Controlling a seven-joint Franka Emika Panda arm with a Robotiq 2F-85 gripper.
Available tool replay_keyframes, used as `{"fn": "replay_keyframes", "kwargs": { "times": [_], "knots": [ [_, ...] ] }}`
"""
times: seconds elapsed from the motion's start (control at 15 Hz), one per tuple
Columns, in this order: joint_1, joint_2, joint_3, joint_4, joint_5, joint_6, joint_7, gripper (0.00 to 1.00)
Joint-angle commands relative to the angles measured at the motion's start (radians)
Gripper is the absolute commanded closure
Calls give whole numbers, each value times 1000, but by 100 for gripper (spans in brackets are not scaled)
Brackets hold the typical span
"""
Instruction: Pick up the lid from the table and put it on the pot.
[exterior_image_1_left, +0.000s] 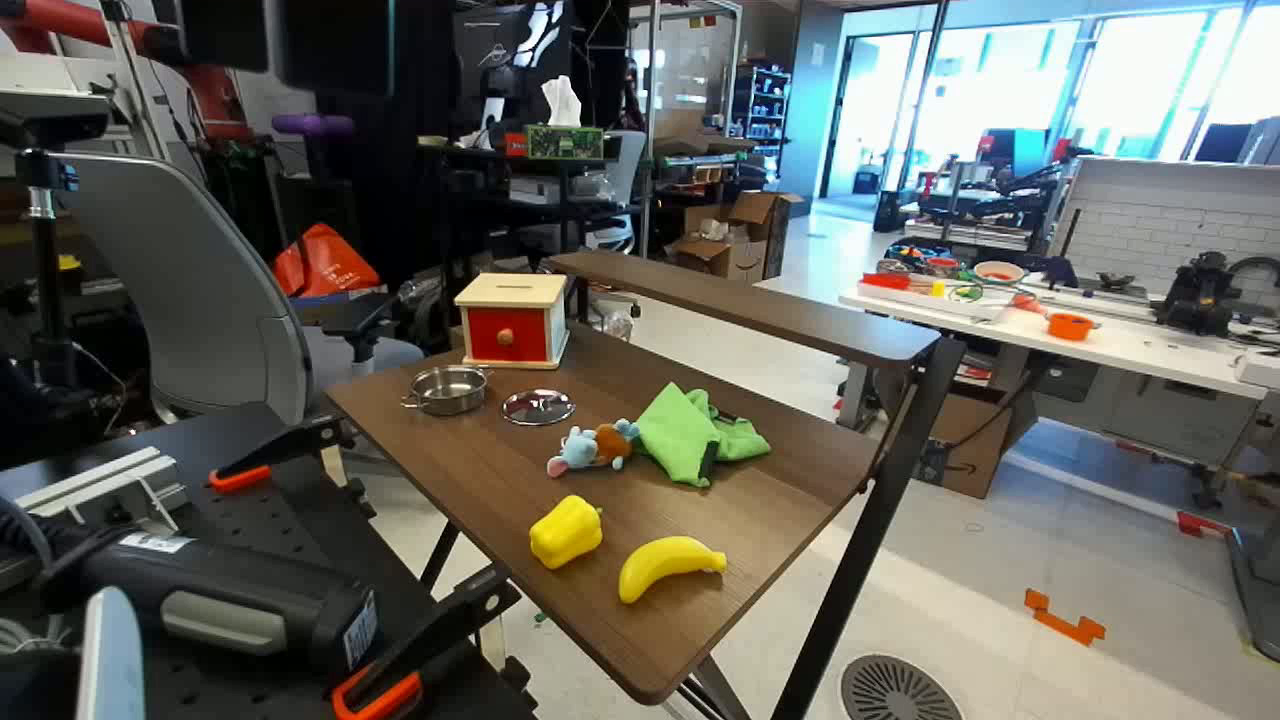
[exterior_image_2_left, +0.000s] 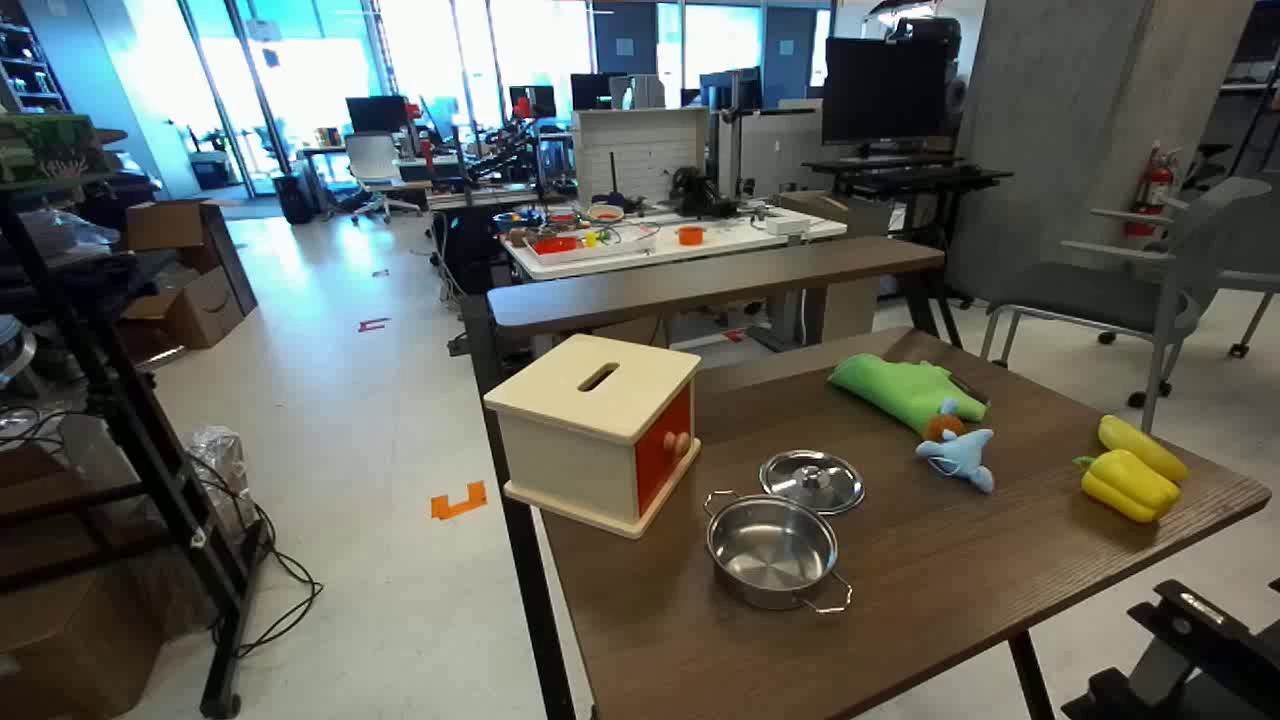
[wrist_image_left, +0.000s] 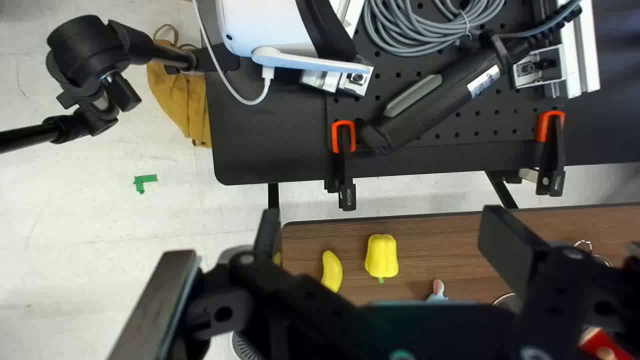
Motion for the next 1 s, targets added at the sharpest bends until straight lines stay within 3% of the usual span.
{"fn": "replay_keyframes", "kwargs": {
  "times": [0.0, 0.4, 0.6, 0.93],
  "knots": [
    [-12, 2, 12, 1, 7, 0, -6, 0],
    [-4, 8, 11, -1, 21, 20, -2, 0],
    [32, 46, 57, -14, 44, 75, 39, 0],
    [108, 153, 165, -48, 83, 276, 131, 0]
  ]
}}
